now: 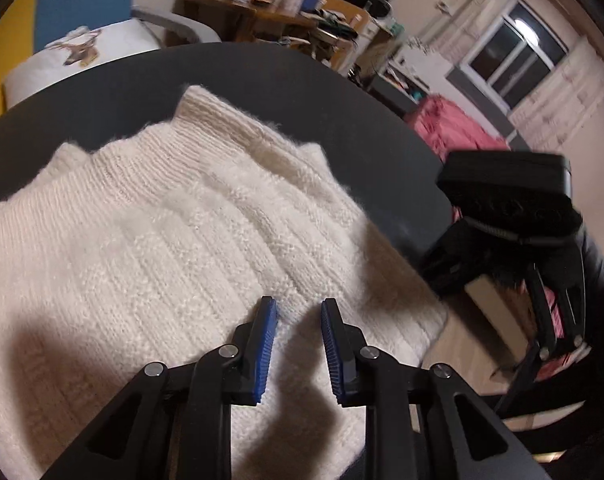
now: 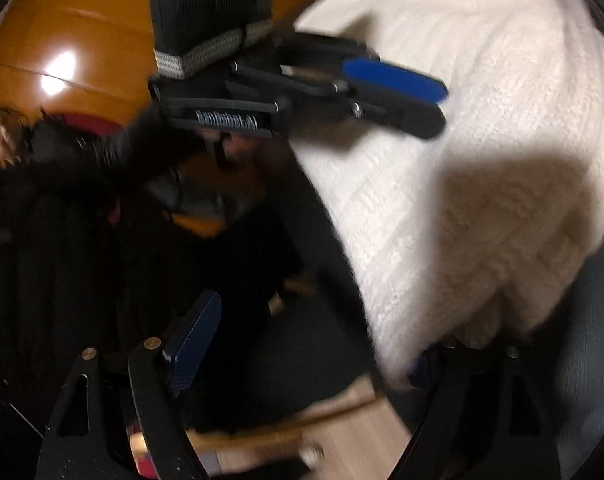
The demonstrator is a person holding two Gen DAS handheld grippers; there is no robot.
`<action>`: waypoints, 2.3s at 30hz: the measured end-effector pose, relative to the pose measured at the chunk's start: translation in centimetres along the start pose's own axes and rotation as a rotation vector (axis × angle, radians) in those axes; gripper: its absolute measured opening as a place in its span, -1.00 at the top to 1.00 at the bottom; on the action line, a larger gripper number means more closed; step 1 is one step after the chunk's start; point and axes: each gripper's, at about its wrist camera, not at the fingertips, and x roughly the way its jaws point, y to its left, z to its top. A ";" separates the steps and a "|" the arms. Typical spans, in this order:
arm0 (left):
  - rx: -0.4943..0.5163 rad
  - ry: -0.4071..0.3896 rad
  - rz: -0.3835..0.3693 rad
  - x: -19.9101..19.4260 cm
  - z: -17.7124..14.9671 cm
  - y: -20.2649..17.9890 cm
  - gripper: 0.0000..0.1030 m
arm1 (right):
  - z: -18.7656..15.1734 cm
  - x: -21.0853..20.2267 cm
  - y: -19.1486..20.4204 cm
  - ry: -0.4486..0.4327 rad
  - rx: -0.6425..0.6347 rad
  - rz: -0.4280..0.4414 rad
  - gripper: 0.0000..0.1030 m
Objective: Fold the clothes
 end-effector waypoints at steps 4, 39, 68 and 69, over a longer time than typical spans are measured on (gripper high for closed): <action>0.025 -0.071 0.028 -2.1 2.2 0.3 0.53 | -0.4 0.0 0.4 0.005 0.028 -0.047 -0.63; -0.099 -0.035 -0.064 2.8 18.7 7.3 0.84 | -5.2 -0.8 2.5 -0.646 0.282 -0.464 0.69; -0.022 -0.205 0.153 -5.5 -0.6 3.8 0.55 | 5.7 -3.6 -1.6 -0.616 0.271 -0.885 -0.22; -0.019 -0.209 0.165 -5.3 -0.7 4.0 0.54 | 6.1 -3.0 -2.3 -0.583 0.274 -0.911 0.20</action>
